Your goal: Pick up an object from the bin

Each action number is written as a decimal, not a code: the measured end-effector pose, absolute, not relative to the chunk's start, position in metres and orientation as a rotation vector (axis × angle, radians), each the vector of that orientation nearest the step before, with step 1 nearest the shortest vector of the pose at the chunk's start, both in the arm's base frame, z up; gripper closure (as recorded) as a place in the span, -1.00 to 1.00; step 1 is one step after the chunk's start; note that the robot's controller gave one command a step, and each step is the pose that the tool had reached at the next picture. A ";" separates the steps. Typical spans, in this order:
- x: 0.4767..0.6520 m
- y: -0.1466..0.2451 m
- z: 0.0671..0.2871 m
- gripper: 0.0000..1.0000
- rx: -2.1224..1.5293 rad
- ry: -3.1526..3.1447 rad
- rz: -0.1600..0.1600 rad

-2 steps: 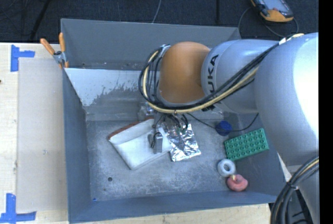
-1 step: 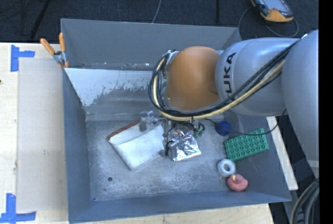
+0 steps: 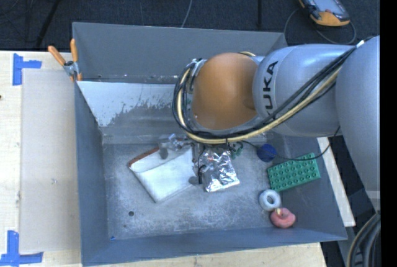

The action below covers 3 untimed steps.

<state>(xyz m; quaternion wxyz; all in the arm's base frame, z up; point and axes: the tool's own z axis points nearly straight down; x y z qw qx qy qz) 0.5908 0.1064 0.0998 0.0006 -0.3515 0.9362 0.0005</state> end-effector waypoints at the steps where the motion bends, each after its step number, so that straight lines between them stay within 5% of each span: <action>1: 0.588 0.105 0.070 -1.00 -1.449 2.799 0.001; 2: 0.589 0.105 0.071 -1.00 -1.438 2.806 0.003; 3: 0.594 0.110 0.078 1.00 -1.428 2.787 0.005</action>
Offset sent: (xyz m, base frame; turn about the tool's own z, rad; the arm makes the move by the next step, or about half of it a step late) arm -0.0016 -0.0011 -0.0298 -0.2383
